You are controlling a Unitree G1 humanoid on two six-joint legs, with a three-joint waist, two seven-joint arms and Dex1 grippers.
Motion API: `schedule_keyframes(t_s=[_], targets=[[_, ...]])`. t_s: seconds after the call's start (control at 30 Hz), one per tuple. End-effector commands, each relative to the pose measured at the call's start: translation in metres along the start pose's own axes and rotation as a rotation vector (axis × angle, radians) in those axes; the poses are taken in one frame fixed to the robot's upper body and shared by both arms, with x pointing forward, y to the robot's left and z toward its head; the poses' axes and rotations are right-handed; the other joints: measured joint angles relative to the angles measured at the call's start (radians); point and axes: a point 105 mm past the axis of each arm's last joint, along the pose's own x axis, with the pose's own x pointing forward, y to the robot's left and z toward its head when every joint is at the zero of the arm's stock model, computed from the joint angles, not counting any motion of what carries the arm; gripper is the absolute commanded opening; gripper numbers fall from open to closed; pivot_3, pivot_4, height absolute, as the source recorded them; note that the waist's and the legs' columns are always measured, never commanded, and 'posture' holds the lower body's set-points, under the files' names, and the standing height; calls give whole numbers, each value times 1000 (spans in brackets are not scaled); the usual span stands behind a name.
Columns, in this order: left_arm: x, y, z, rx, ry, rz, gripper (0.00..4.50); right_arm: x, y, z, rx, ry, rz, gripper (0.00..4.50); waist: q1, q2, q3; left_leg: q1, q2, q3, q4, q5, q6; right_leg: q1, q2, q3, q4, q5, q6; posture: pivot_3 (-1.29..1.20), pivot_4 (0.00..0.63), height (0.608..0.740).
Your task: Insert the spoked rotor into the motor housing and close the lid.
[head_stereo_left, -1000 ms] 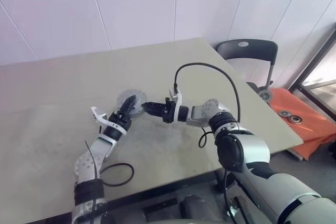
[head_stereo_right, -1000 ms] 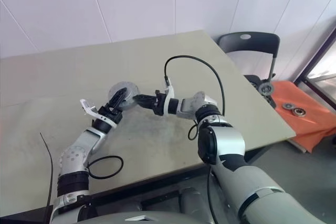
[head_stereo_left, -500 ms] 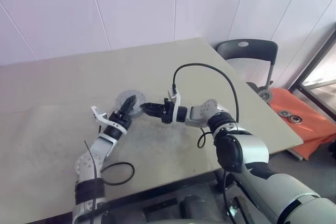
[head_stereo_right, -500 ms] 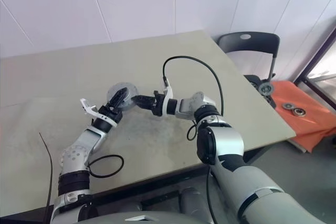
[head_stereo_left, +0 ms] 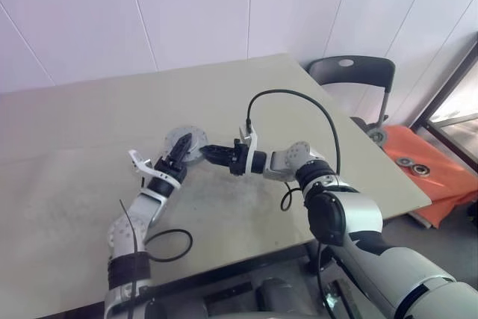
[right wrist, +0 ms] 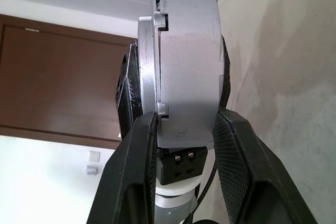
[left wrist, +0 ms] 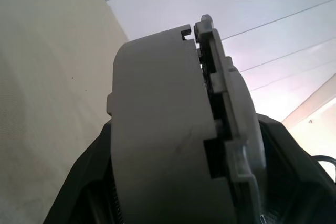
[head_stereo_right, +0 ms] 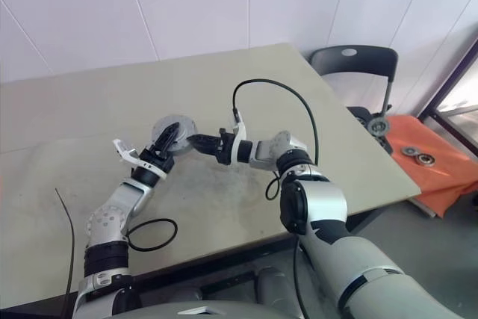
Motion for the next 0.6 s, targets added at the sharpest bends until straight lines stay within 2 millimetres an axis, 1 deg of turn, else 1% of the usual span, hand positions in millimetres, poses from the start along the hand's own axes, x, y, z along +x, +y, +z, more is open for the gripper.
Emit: schedule_keyframes(t_s=[0.03, 0.17, 0.33, 0.43, 0.6], targets=[[6, -20, 12, 45, -33, -67, 2680, 2, 12, 7, -32, -8, 22, 1239, 0, 0, 0, 0, 0, 0, 0, 0, 0, 0, 0, 0, 0, 0, 0, 0, 0, 740], [8, -27, 14, 47, -42, -84, 2666, 2, 11, 7, -31, -8, 18, 1239, 0, 0, 0, 0, 0, 0, 0, 0, 0, 0, 0, 0, 0, 0, 0, 0, 0, 740], [11, -30, 14, 35, -50, -89, 2666, 3, 10, 9, -45, -22, 8, 1239, 1, 0, 0, 0, 0, 0, 1, 0, 0, 0, 0, 0, 0, 0, 0, 0, 0, 740], [14, -38, 12, 25, -51, -115, 2666, 3, 5, 11, -49, -47, -22, 1239, 0, 0, 0, 0, 0, 0, 1, 0, 0, 0, 0, 0, 1, 0, 0, 0, 0, 740], [20, -49, 11, -5, -73, -140, 2561, 3, 5, 11, -57, -44, -23, 1239, 2, 0, 0, 0, 0, 0, 1, 0, 0, 0, 0, 0, 1, 0, 0, 0, 0, 740]])
